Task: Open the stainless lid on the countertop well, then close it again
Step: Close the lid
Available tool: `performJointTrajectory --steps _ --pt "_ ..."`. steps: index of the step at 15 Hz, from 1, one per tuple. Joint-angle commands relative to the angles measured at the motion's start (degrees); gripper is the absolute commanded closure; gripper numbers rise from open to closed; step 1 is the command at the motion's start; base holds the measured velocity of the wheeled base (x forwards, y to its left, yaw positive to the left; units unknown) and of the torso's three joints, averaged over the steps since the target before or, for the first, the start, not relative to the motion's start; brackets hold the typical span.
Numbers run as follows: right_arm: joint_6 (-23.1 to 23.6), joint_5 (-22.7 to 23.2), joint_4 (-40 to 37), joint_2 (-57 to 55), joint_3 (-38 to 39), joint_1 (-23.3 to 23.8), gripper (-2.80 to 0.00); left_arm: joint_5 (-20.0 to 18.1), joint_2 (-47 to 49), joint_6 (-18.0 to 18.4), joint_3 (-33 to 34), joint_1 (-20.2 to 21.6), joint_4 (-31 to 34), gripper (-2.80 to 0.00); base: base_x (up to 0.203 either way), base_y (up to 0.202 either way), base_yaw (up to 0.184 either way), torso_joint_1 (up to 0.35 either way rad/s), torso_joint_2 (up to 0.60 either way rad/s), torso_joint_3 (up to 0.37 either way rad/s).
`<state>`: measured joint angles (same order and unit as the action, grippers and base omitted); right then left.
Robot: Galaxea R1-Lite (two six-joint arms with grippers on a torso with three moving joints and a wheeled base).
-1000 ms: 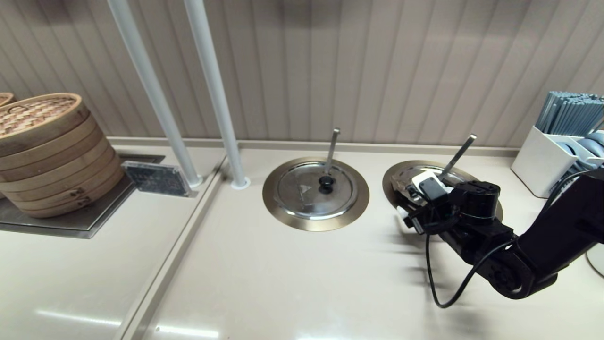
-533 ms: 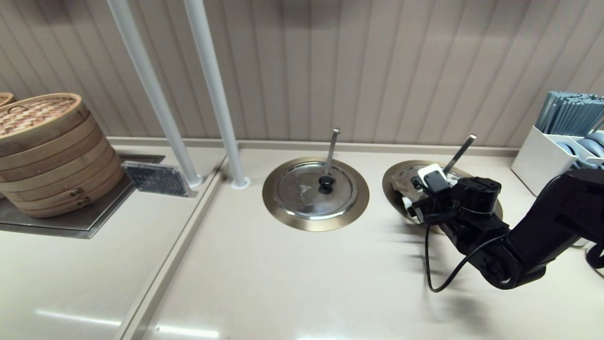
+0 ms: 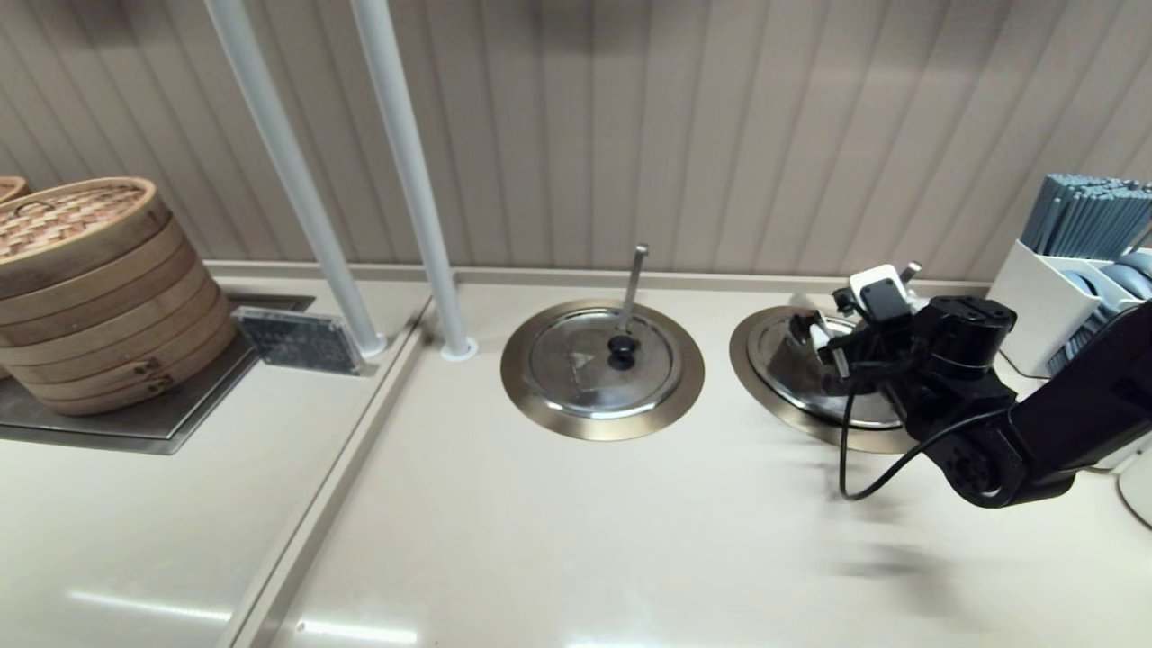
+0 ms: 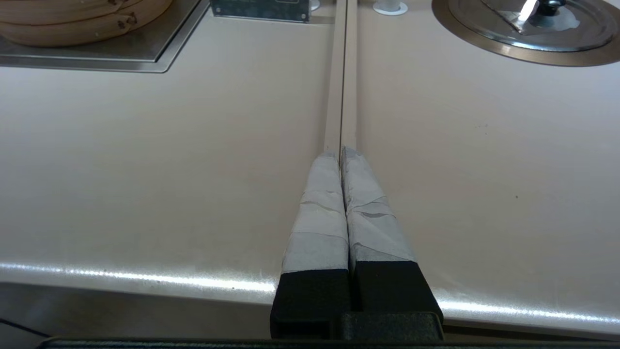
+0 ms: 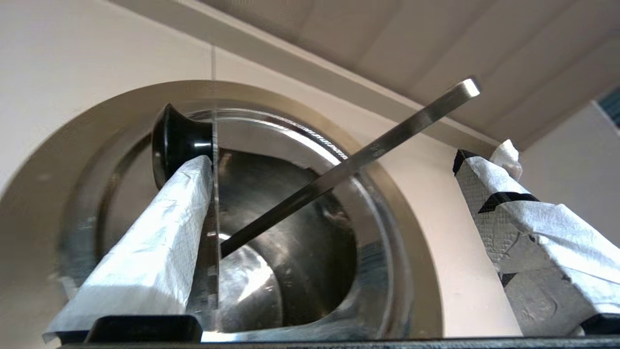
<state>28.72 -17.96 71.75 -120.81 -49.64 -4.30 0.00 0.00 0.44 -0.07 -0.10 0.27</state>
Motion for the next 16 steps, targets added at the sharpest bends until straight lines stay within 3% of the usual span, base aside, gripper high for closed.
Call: performJointTrajectory --steps 1,5,11,13,16 --pt "0.2 0.2 -1.9 0.1 -3.1 3.7 -2.80 0.0 0.0 0.0 0.1 0.0 0.0 0.00 0.000 0.000 0.000 0.000 0.00 0.000" --pt "-0.1 0.8 -6.4 0.6 -5.7 8.7 -2.80 0.0 0.0 0.0 0.1 0.0 0.0 0.00 0.000 0.000 0.000 0.000 0.00 0.000" --pt "-1.2 0.9 -6.7 4.4 -6.0 9.2 -2.80 0.0 0.0 0.0 0.1 0.0 0.0 0.00 0.000 0.000 0.000 0.000 0.00 0.000" --pt "-3.9 0.9 -8.4 5.4 -5.9 8.4 -2.80 0.0 0.0 0.0 0.0 0.0 0.0 0.00 0.000 0.000 0.000 0.000 0.00 0.000" --pt "-12.2 0.9 -22.5 10.0 -6.8 6.3 -2.80 0.0 0.0 0.0 0.0 0.0 0.0 0.00 0.000 0.000 0.000 0.000 0.00 0.000"
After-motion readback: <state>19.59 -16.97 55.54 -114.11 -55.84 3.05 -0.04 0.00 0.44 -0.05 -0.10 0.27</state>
